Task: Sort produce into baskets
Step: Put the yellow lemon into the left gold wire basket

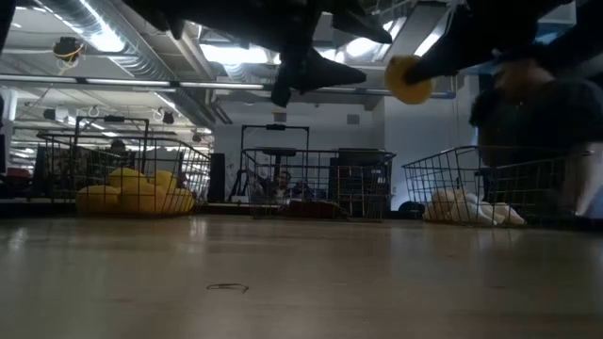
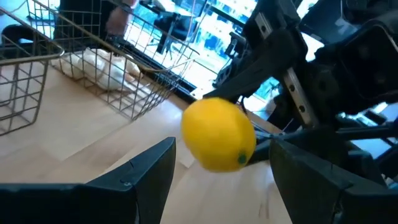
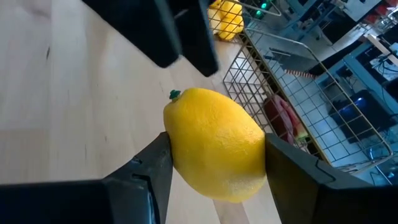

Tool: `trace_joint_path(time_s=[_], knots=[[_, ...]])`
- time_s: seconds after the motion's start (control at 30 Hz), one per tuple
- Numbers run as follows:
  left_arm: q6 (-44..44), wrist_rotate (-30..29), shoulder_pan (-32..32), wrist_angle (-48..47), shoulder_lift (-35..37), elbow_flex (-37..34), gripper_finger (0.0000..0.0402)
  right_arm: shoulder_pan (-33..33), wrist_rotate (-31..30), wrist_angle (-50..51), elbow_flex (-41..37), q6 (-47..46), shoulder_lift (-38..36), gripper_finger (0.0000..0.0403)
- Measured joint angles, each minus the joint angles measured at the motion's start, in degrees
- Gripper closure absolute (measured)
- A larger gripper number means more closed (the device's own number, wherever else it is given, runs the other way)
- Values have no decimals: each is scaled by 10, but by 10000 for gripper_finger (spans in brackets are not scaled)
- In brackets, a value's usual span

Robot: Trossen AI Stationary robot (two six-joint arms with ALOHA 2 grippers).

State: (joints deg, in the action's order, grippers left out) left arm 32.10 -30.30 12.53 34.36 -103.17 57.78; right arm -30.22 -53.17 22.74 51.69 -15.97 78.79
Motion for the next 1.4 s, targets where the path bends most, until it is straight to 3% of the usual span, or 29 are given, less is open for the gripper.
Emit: trace_joint_path(time_s=[0.43, 0.97, 1.4], knots=[[25, 5, -10, -11, -10, 3, 149, 0, -17, -42, 0, 34, 17, 203], [21, 27, -8, 6, -9, 3, 149, 17, 21, -145, -1, 130, 18, 203], [1, 27, -9, 6, -9, 3, 164, 18, 28, -152, -1, 132, 18, 203]])
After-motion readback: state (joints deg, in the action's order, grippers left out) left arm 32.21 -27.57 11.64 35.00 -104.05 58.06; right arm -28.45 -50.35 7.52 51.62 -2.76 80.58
